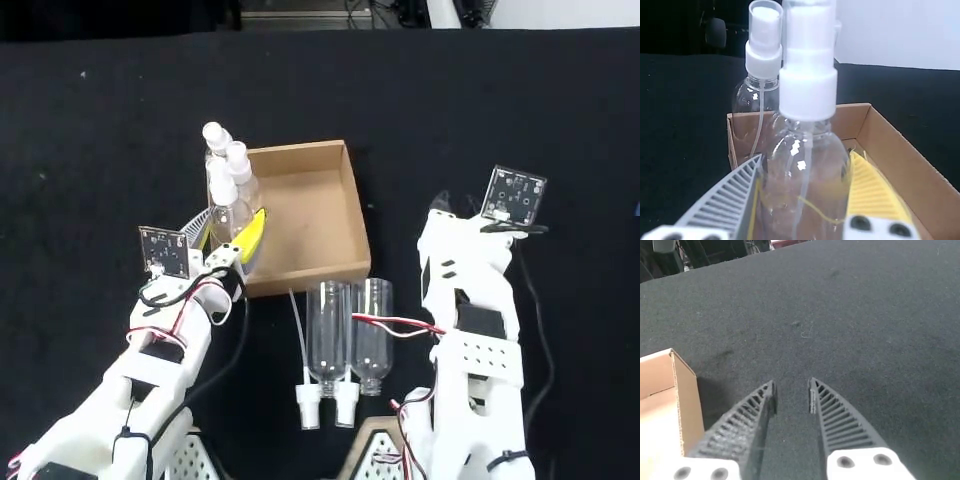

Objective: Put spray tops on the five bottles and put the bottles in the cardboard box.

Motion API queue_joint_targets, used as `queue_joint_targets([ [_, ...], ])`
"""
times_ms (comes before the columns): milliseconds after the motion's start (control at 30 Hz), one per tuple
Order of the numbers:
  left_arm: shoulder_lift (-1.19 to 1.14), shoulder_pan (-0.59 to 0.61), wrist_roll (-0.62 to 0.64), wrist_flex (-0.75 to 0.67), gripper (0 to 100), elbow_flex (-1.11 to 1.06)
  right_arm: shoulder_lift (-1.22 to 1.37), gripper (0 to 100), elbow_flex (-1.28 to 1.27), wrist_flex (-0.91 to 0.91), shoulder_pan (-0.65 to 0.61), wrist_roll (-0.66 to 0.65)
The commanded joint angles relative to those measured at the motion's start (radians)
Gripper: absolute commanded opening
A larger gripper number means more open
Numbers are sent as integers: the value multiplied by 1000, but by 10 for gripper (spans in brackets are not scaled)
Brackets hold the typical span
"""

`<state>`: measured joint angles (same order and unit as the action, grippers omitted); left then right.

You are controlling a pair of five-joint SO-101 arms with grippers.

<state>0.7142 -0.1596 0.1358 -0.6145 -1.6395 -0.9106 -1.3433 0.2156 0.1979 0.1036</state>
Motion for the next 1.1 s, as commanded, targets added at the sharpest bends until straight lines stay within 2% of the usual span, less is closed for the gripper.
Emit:
queue_joint_targets([
  [0,8,7,5,-14,215,10,2,92,10,-26,-26,-9],
  [567,8,7,5,-15,216,7,2,92,10,-26,-26,-9],
  [767,8,8,12,-11,329,5,2,92,10,-26,-26,-9],
  [933,8,50,12,-15,271,7,2,92,10,-26,-26,-9],
  [1067,8,51,8,-15,268,5,2,92,10,-28,-26,-9],
])
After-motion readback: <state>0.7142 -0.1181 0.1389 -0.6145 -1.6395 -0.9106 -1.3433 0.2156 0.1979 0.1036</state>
